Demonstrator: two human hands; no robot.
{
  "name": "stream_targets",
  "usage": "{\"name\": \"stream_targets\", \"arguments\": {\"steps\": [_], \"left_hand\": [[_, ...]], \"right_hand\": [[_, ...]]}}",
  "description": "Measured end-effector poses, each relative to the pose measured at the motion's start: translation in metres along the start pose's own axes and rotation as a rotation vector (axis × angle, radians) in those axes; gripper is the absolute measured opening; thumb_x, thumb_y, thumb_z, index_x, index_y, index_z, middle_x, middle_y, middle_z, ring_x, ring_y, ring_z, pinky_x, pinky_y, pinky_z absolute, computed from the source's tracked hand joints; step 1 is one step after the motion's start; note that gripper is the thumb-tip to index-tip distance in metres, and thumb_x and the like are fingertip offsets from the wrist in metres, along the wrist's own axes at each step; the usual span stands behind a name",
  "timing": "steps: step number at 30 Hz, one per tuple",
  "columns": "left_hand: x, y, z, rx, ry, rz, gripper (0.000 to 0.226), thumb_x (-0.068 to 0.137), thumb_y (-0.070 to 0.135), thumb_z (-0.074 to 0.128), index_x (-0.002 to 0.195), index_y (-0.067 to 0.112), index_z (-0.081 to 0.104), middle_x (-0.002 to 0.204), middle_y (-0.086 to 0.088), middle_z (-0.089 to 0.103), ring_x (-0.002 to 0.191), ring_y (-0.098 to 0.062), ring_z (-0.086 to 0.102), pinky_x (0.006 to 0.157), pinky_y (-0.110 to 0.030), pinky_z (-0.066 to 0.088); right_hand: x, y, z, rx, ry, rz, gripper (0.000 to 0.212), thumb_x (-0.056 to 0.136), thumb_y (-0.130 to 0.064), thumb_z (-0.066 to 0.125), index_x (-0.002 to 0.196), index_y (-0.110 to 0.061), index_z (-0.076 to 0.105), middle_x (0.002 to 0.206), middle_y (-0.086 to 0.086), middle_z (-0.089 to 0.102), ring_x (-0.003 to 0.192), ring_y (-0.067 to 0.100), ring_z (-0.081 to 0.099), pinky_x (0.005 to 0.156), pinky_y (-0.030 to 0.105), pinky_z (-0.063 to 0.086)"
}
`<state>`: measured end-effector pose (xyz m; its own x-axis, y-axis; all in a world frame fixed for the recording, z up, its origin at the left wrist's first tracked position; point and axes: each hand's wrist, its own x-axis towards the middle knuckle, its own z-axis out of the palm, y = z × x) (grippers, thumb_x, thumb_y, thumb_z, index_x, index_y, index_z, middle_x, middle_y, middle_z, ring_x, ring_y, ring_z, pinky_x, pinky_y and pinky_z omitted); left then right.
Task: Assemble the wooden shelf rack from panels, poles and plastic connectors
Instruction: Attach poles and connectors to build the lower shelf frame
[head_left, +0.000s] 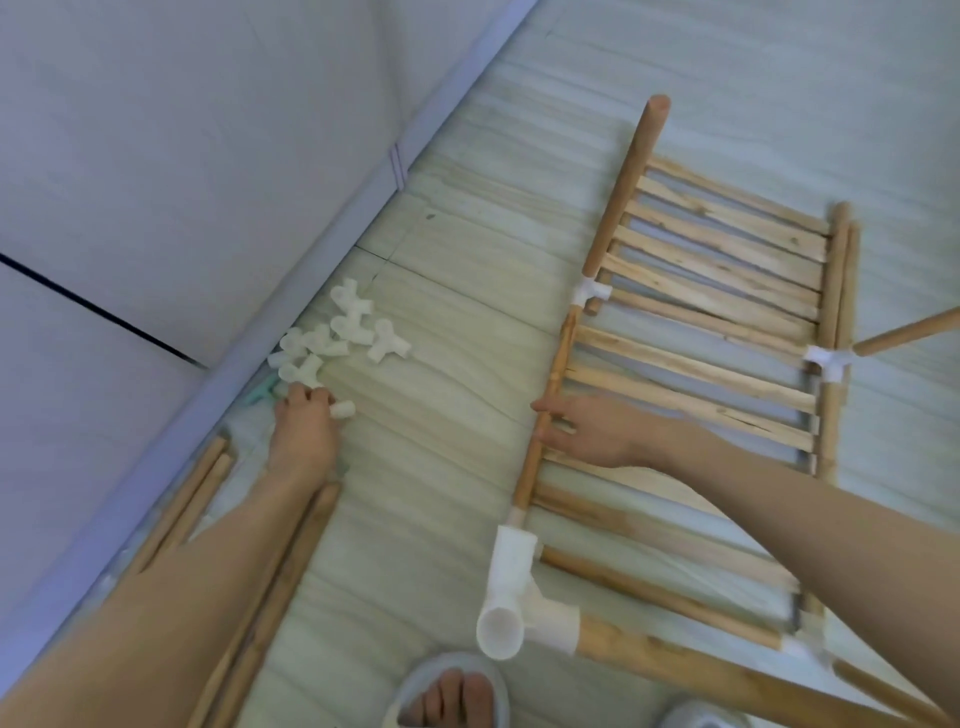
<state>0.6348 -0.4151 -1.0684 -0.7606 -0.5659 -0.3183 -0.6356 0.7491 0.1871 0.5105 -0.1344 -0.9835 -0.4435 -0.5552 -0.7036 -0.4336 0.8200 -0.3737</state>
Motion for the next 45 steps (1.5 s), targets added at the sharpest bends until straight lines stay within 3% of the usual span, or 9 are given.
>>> {"name": "stream_targets", "arguments": {"steps": [9, 12, 16, 22, 27, 34, 37, 41, 45], "left_hand": [[-0.036, 0.026, -0.033, -0.134, -0.015, 0.096, 0.028, 0.088, -0.008, 0.043, 0.104, -0.002, 0.064, 0.116, -0.022, 0.054, 0.104, -0.034, 0.055, 0.089, -0.036, 0.042], [-0.057, 0.03, -0.047, -0.235, -0.025, 0.057, 0.03, 0.088, -0.007, 0.042, 0.114, -0.002, 0.057, 0.119, -0.022, 0.055, 0.107, -0.034, 0.054, 0.087, -0.035, 0.042], [-0.078, 0.027, -0.052, -0.196, -0.137, 0.079, 0.042, 0.086, -0.003, 0.049, 0.128, 0.003, 0.045, 0.13, -0.019, 0.042, 0.112, -0.032, 0.05, 0.091, -0.034, 0.041], [-0.084, 0.032, -0.029, -0.136, -0.27, 0.162, 0.057, 0.09, 0.016, 0.059, 0.14, 0.011, 0.032, 0.138, -0.017, 0.031, 0.115, -0.032, 0.05, 0.097, -0.034, 0.039], [-0.067, 0.053, 0.014, -0.238, -0.304, 0.18, 0.064, 0.087, 0.021, 0.063, 0.143, 0.017, 0.031, 0.135, -0.018, 0.032, 0.116, -0.036, 0.047, 0.099, -0.037, 0.039], [-0.064, 0.071, 0.037, -0.303, -0.227, 0.207, 0.04, 0.088, 0.006, 0.055, 0.127, 0.012, 0.047, 0.113, -0.02, 0.046, 0.093, -0.035, 0.053, 0.082, -0.031, 0.042], [-0.066, 0.086, 0.007, -0.391, -0.157, 0.292, 0.046, 0.086, 0.006, 0.06, 0.13, 0.013, 0.048, 0.11, -0.014, 0.056, 0.092, -0.026, 0.055, 0.079, -0.027, 0.042], [-0.082, 0.119, -0.073, -0.659, -0.053, 0.348, 0.046, 0.081, 0.009, 0.07, 0.12, 0.017, 0.047, 0.084, 0.005, 0.058, 0.075, -0.006, 0.056, 0.062, -0.009, 0.039], [-0.124, 0.162, -0.157, -0.807, -0.083, 0.519, 0.028, 0.079, 0.007, 0.072, 0.1, 0.019, 0.057, 0.087, 0.003, 0.066, 0.077, -0.009, 0.062, 0.07, -0.011, 0.046]], "right_hand": [[-0.089, -0.028, -0.028, 0.014, 0.128, -0.003, 0.05, 0.099, -0.04, 0.036, 0.145, -0.02, 0.031, 0.145, 0.003, 0.042, 0.127, 0.021, 0.045, 0.096, 0.025, 0.033], [-0.127, -0.039, -0.031, 0.038, 0.179, 0.002, 0.05, 0.099, -0.04, 0.036, 0.145, -0.02, 0.031, 0.143, 0.003, 0.043, 0.126, 0.021, 0.046, 0.096, 0.026, 0.034], [-0.157, -0.045, -0.023, 0.057, 0.218, -0.03, 0.046, 0.099, -0.037, 0.038, 0.143, -0.022, 0.035, 0.142, 0.002, 0.046, 0.123, 0.021, 0.048, 0.086, 0.02, 0.029], [-0.14, -0.041, -0.012, 0.076, 0.197, -0.039, 0.042, 0.1, -0.034, 0.038, 0.141, -0.023, 0.039, 0.139, 0.001, 0.049, 0.121, 0.021, 0.048, 0.077, 0.015, 0.026], [-0.102, -0.017, -0.006, 0.201, 0.149, 0.007, 0.044, 0.098, -0.038, 0.04, 0.141, -0.024, 0.038, 0.133, 0.004, 0.053, 0.119, 0.022, 0.049, 0.088, 0.023, 0.033], [-0.093, 0.017, -0.007, 0.257, 0.13, 0.118, 0.046, 0.099, -0.039, 0.038, 0.14, -0.02, 0.039, 0.133, 0.005, 0.052, 0.12, 0.021, 0.049, 0.093, 0.025, 0.034], [-0.108, 0.016, -0.017, 0.315, 0.198, 0.12, 0.04, 0.098, -0.037, 0.04, 0.132, -0.018, 0.05, 0.125, 0.006, 0.057, 0.111, 0.023, 0.055, 0.089, 0.027, 0.038], [-0.145, 0.006, -0.036, 0.441, 0.381, 0.074, 0.03, 0.098, -0.03, 0.043, 0.118, -0.015, 0.059, 0.108, 0.007, 0.066, 0.099, 0.022, 0.061, 0.089, 0.035, 0.047], [-0.199, -0.011, -0.048, 0.708, 0.621, 0.002, 0.028, 0.098, -0.022, 0.045, 0.122, -0.012, 0.057, 0.095, 0.001, 0.065, 0.085, 0.014, 0.062, 0.08, 0.029, 0.05]]}}
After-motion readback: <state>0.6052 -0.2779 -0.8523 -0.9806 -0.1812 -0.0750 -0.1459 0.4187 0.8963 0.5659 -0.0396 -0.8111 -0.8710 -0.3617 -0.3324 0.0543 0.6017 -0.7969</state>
